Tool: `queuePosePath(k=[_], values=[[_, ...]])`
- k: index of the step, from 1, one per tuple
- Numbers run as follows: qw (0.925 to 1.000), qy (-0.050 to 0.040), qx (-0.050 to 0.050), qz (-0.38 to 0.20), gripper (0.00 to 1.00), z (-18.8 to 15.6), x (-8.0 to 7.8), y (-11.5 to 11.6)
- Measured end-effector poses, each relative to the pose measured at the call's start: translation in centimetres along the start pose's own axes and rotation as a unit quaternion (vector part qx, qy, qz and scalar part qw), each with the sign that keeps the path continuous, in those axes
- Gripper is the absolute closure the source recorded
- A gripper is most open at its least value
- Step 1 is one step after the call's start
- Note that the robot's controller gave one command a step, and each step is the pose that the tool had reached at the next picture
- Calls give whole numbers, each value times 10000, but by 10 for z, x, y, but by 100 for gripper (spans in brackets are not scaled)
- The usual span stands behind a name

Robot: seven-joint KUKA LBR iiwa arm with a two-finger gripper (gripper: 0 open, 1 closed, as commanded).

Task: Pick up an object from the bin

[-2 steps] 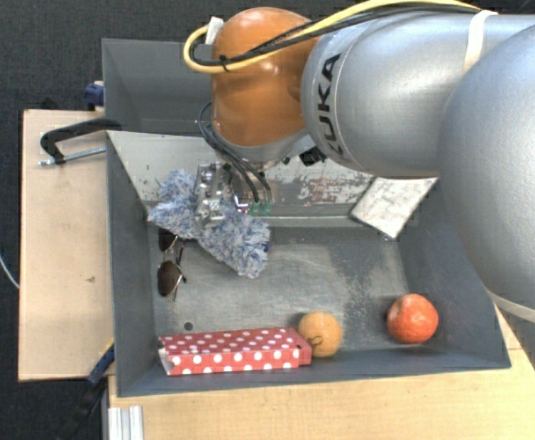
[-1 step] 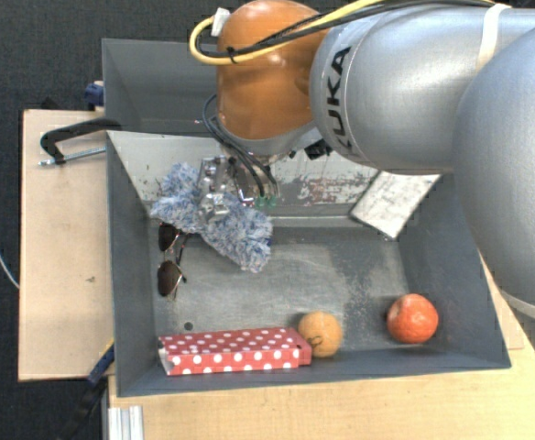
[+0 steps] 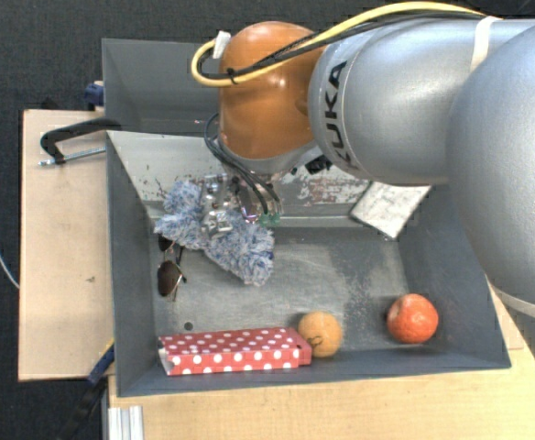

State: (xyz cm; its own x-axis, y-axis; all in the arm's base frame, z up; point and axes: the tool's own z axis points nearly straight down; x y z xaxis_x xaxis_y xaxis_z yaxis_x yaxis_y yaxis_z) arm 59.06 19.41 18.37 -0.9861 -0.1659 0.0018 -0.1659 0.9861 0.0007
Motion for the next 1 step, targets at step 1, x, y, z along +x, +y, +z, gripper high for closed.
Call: queuePosePath(k=[1], values=[[10000, -38, -8, -24, 100, -41, -9, -4]])
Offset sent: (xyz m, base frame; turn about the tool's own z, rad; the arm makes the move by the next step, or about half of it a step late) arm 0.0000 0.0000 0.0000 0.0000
